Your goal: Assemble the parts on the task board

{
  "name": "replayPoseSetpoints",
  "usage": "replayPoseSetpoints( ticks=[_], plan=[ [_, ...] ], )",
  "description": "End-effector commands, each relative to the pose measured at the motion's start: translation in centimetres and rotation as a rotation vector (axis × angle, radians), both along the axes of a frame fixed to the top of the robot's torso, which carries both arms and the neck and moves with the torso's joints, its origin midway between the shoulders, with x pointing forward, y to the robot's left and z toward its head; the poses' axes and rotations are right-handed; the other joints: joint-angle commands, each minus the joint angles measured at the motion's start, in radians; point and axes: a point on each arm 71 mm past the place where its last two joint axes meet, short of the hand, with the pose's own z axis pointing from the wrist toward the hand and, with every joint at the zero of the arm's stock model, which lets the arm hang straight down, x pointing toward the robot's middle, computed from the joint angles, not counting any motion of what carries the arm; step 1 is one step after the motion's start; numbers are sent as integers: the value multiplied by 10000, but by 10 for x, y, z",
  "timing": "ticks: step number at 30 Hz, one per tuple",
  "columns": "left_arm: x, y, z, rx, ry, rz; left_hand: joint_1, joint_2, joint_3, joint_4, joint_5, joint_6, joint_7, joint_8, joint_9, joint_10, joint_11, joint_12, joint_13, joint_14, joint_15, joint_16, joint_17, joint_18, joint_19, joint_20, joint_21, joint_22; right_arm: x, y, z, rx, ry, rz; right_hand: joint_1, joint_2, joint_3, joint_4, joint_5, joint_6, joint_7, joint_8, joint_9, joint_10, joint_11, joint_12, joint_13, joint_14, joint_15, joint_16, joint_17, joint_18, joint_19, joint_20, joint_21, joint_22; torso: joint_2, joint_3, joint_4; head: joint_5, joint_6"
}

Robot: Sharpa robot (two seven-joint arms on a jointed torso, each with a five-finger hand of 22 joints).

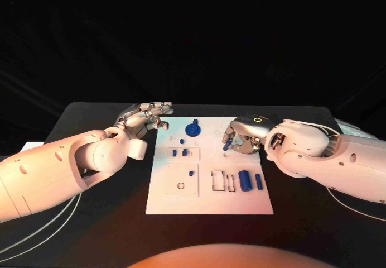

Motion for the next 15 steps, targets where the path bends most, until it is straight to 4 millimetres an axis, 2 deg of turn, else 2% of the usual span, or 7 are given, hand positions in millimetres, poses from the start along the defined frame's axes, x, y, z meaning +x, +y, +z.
replayPoseSetpoints(
  ticks=[1, 7, 13, 15],
  plan=[
    [-1, -3, 1, -89, -81, -203, 76, 52, -74, -17, 42, -90, 18, 54, -15, -103, 8, 69, 13, -28, 28, -33, -15, 103, 65, -4, -47, -17, -5, 6, 8, 790, 84, 8, 193, 56, 98, -8, 32, 21, 67, -39, -9, 185, -130, -38, 15, 125, -74, 70, 15, -117, 50, -18, 69, 16, 1, 5, -3, 3, 13],
    [-1, -4, 1, -103, -82, -230, 76, 52, -74, -17, 42, -90, 18, 54, -15, -103, 8, 69, 13, -28, 28, -33, -15, 103, 65, -4, -47, -17, -20, 33, 12, 1198, 441, 789, 139, 13, 131, -13, 57, 10, 91, -51, -7, 178, -113, -74, 15, 126, -65, 94, 34, -119, 50, -15, 83, 30, 9, 11, 13, 34, 19],
    [-1, -6, 0, -125, -86, -258, 76, 52, -74, -17, 42, -90, 18, 54, -15, -103, 8, 69, 13, -28, 28, -33, -15, 103, 65, -4, -47, -17, -38, 73, 3, 1297, 679, 1915, 95, -19, 143, -13, 71, -3, 105, -63, -7, 168, -100, -101, 14, 124, -56, 101, 36, -118, 42, -9, 82, 20, 4, -6, 39, 58, -2],
    [-1, -6, 0, -127, -86, -256, 76, 52, -74, -17, 42, -90, 18, 54, -15, -103, 8, 69, 13, -28, 28, -33, -15, 103, 65, -4, -47, -17, -43, 86, -2, 1344, 800, 2254, 90, -22, 146, -14, 75, -6, 107, -65, -7, 165, -99, -106, 14, 124, -54, 103, 37, -118, 42, -8, 83, 20, 11, -5, 24, 78, 6]
  ],
)
